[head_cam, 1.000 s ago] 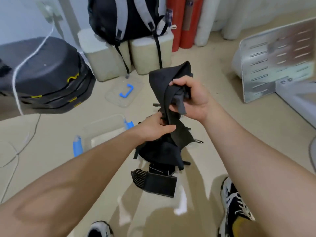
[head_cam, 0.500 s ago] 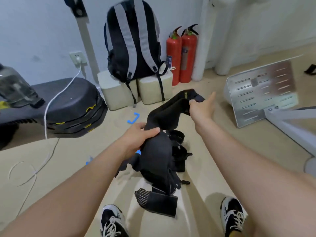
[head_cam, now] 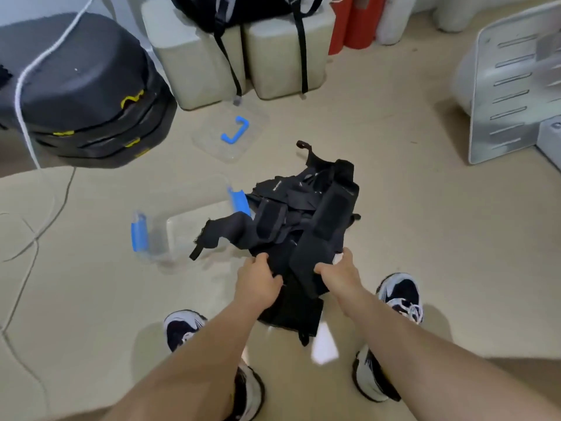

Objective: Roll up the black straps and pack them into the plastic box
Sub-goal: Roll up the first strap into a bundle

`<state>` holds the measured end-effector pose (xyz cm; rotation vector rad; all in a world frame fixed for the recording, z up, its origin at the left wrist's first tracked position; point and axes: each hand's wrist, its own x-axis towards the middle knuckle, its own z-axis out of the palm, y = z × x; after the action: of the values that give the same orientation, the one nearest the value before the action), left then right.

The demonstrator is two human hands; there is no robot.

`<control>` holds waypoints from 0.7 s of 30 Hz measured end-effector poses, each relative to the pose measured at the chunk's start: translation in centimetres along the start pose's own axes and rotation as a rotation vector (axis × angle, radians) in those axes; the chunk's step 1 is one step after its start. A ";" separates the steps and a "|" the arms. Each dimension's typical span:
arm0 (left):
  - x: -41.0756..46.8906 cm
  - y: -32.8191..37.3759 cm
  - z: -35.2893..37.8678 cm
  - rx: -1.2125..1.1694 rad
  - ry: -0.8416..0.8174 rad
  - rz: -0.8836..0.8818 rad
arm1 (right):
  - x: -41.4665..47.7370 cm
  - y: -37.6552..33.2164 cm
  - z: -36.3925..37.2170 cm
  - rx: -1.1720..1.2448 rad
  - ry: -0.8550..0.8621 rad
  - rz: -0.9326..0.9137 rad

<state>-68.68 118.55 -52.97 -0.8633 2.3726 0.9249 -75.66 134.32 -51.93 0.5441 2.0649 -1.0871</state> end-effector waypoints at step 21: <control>1.8 3.7 2.9 -0.294 -0.146 0.200 | 4.2 -4.0 -4.5 0.236 -0.353 -0.084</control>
<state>-72.02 122.04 -54.38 -0.6422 2.2594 1.3945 -82.76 136.01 -51.34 0.3498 1.6772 -1.3794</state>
